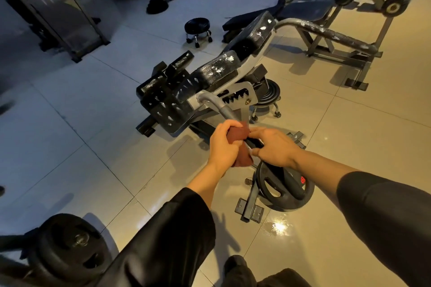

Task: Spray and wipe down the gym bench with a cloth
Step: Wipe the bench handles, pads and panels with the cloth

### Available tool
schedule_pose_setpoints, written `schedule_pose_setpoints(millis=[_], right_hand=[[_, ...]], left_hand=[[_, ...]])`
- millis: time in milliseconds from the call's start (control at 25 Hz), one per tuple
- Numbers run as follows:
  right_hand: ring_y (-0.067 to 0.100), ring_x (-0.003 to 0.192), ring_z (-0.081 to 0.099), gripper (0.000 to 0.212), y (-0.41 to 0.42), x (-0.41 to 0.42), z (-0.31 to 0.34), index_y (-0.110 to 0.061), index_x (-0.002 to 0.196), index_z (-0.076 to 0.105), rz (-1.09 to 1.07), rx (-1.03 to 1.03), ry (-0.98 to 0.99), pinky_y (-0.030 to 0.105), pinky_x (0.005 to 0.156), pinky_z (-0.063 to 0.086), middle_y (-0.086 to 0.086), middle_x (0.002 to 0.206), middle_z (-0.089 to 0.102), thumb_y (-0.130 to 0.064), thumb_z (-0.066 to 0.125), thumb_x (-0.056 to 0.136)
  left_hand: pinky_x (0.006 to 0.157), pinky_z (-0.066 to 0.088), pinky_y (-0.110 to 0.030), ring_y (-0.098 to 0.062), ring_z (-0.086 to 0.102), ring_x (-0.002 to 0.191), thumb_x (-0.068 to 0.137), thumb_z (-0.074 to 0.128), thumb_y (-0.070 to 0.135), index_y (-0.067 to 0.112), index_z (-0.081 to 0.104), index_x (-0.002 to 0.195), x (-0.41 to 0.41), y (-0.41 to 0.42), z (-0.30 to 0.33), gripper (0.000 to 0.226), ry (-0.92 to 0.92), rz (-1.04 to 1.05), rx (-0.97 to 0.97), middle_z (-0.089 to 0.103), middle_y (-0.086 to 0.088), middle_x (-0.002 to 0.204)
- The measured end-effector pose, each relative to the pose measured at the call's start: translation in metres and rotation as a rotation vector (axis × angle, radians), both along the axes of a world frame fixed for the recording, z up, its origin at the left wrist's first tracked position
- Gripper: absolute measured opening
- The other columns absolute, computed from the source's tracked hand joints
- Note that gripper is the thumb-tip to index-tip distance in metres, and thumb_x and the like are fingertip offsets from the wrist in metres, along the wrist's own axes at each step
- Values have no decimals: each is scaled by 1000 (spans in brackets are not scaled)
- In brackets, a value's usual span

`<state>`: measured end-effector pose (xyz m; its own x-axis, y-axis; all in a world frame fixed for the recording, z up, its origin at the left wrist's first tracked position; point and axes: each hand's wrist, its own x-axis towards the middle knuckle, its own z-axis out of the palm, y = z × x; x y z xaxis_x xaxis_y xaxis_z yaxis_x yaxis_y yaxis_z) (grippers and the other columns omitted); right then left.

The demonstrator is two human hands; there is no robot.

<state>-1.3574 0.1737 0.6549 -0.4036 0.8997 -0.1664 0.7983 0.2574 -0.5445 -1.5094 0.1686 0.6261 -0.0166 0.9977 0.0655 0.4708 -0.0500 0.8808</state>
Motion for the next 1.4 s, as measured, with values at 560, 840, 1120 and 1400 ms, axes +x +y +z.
schedule_pose_setpoints(millis=[560, 840, 1120, 1400], right_hand=[[19, 104, 50, 49, 21, -59, 18, -20, 126, 56, -279, 346, 486, 33, 91, 43, 7, 114, 52, -9, 71, 81], [33, 110, 47, 57, 55, -82, 8, -23, 142, 42, -239, 456, -19, 42, 84, 47, 13, 130, 43, -25, 64, 90], [33, 115, 46, 56, 75, -92, 5, -19, 141, 39, -293, 338, -276, 41, 87, 45, 12, 131, 47, -33, 60, 92], [33, 109, 52, 40, 62, -85, 1, -8, 120, 52, -402, 308, -294, 38, 77, 45, 15, 118, 55, -36, 58, 92]], left_hand=[[81, 56, -38, -21, 62, 97, 90, 39, -7, 14, 51, 111, -62, 24, 31, 32, -396, 254, -43, 63, -9, 105], [98, 42, -26, -16, 49, 122, 83, 48, -10, 14, 57, 127, -80, 68, 30, 51, 87, 4, 55, 53, -1, 131], [118, 14, -29, -16, 17, 147, 87, 49, -7, 21, 22, 152, -81, 76, 9, 76, 370, -260, -14, 18, 1, 160], [120, -2, -34, -13, 0, 148, 89, 55, 2, 21, 10, 154, -72, 69, 6, 81, 689, -277, 71, 6, 4, 162]])
